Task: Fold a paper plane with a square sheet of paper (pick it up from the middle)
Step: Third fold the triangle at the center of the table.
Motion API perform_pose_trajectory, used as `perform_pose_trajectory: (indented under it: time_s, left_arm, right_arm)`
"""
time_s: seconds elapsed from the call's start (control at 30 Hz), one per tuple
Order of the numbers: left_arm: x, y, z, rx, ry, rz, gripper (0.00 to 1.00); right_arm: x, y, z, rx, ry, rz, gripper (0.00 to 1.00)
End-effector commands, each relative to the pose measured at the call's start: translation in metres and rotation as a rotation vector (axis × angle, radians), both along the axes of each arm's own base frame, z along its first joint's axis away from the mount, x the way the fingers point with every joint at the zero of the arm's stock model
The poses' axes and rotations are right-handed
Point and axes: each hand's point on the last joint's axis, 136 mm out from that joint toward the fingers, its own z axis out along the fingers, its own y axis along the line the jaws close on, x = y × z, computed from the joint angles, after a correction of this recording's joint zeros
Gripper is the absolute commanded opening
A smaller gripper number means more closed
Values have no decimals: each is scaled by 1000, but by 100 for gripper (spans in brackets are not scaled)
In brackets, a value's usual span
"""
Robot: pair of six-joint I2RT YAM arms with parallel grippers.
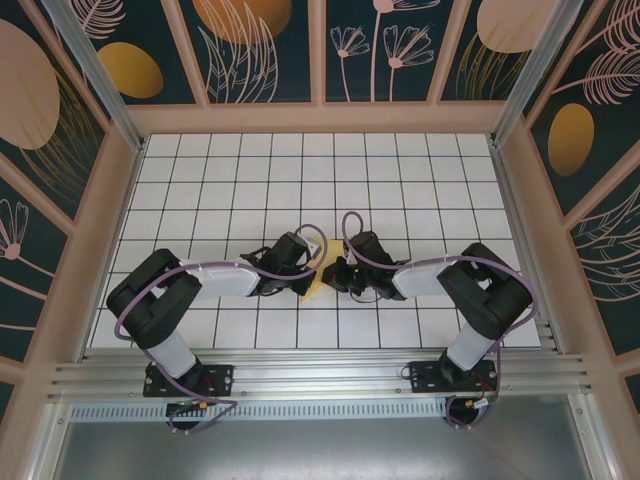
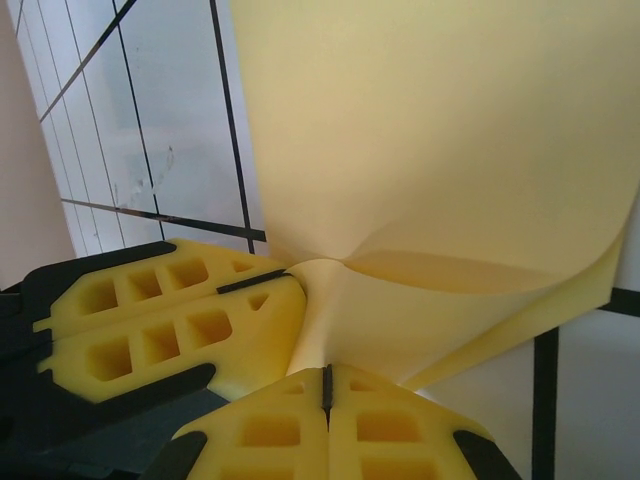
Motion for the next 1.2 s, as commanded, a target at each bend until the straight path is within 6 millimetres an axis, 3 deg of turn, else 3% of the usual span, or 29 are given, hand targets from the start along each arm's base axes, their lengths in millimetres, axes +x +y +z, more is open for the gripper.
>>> perform_pose_trajectory:
  time_s: [0.0, 0.47, 0.97, 1.17]
  left_arm:
    - [-8, 12, -18, 66, 46, -11, 5]
    - [-5, 12, -16, 80, 35, -9, 5]
    - [0, 10, -12, 82, 20, -6, 5]
    - [1, 10, -11, 79, 14, -3, 5]
  right_arm:
    - [5, 10, 14, 43, -33, 12, 1]
    - [11, 10, 11, 32, -37, 7, 1]
    - [7, -9, -28, -63, 11, -20, 2]
    - [5, -10, -25, -68, 14, -25, 3]
